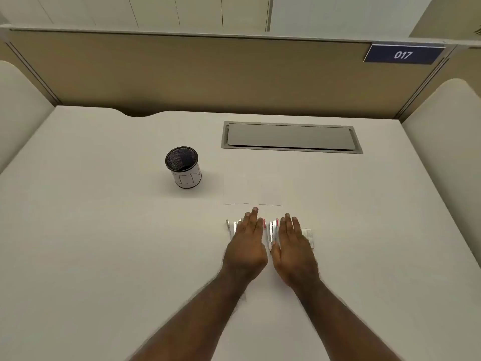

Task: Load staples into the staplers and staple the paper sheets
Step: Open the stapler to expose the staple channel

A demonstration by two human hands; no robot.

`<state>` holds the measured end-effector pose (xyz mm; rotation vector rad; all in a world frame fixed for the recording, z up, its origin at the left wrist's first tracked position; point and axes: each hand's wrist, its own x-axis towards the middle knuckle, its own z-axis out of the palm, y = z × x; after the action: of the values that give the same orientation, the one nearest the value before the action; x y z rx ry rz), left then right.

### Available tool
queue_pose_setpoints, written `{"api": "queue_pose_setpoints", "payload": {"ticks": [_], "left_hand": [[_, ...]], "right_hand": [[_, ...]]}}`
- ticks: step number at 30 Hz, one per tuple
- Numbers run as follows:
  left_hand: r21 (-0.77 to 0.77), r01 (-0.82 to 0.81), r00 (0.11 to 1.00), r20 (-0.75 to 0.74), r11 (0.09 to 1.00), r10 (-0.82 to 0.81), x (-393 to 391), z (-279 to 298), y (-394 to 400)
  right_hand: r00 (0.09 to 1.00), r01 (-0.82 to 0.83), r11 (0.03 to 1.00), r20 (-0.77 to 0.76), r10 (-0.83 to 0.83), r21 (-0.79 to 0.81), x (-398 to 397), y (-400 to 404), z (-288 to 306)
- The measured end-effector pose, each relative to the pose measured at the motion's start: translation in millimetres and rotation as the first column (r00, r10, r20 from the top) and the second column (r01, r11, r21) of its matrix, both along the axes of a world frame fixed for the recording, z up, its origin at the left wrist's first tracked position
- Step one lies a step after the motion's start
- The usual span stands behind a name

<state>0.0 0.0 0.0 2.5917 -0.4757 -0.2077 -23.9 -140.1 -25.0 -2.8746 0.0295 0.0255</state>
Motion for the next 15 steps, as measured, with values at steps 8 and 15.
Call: {"api": "queue_pose_setpoints", "payload": {"ticks": [8,15], "left_hand": [[-0.229,-0.330,0.930,-0.243,0.916,0.274,13,2,-23],[-0.221,-0.447,0.828,-0.468,0.867,0.308,31,-5,-33]], "right_hand": [[0.929,0.356,0.859,-0.241,-0.282,0.368,15,3,17],[0.909,0.407,0.768,-0.304,-0.286,0.494,30,4,6]]}}
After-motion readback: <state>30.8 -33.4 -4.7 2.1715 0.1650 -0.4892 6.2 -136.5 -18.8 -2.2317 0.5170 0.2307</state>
